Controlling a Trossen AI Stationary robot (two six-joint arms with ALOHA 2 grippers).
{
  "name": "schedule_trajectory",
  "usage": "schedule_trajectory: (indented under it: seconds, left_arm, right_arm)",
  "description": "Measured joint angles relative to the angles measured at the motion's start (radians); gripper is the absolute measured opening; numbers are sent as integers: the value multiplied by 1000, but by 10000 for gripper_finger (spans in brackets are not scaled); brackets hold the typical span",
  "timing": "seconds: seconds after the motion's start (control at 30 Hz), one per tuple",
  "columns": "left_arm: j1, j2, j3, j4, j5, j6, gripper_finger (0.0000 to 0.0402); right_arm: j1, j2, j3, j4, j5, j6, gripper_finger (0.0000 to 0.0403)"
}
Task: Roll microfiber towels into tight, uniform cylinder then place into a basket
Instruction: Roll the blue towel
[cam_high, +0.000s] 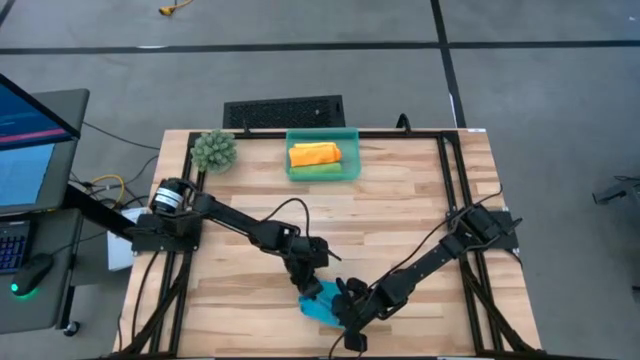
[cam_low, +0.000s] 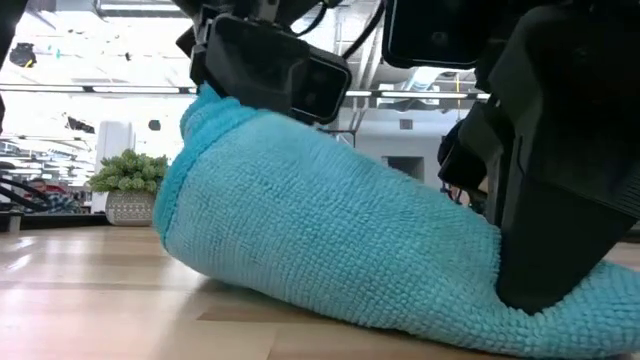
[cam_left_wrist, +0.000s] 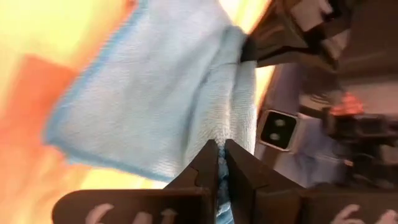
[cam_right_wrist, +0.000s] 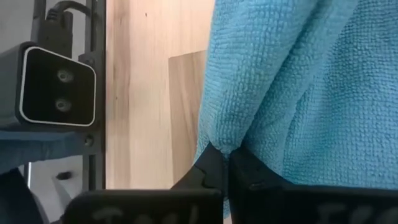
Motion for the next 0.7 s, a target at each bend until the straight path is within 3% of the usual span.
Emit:
schedule_trajectory:
  seconds: [0.1,0.7]
  left_arm:
    - [-3,-18,1,-55,-45,30,4]
    - [-43,-21,0,-59,-49,96,19]
  right_arm:
    - [-1,0,0,1,-1,1,16]
    - [-28,2,-3,32,-27,25,9]
